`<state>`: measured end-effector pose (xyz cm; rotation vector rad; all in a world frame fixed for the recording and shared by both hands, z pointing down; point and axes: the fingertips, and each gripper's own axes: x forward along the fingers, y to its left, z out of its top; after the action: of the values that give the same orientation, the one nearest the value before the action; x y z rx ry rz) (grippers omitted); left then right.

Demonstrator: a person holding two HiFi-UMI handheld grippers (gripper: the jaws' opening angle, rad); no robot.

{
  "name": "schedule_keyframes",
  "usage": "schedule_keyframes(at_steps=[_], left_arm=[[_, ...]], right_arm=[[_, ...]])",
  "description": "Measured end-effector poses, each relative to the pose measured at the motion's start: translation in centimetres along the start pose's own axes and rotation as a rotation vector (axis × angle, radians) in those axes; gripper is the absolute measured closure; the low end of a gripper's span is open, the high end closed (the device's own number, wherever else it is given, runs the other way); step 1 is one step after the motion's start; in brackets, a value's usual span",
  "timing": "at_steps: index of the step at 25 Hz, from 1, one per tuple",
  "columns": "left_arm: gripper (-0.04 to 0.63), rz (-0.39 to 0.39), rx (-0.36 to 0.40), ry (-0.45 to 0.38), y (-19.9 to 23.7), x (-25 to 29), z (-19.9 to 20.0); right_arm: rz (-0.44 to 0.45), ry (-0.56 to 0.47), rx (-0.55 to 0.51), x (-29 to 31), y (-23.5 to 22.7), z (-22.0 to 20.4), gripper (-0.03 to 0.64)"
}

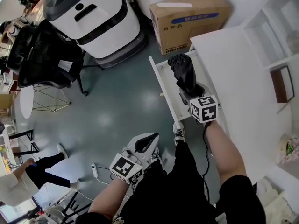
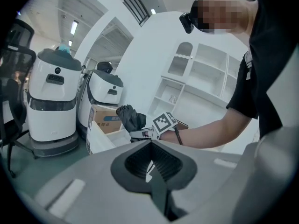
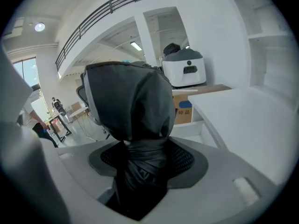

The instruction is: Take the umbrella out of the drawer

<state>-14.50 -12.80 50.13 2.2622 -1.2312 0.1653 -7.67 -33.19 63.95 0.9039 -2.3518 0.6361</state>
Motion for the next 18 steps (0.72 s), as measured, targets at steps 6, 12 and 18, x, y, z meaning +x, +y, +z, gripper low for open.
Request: schedule_keyframes(at_steps=[6,12,18], left_arm=[[0.594,-0.039,0.047,-0.045,-0.9,-2.5,1.4],[0.594,-0.074,0.076,-0.083,-2.2,-5.7,2.7],[0.594,-0.093,0.106,-0.121,-3.3,-9.8,3.9]], right_arm=[[-0.024,-0.159,0.044,-6.2,3.3,4.0,0.334],[-0.027,-0.28,0.081,-12.8,7.9,6.3,0.334],[-0.021,-0.365,0.102,-18.8,13.3,6.7,0.333]])
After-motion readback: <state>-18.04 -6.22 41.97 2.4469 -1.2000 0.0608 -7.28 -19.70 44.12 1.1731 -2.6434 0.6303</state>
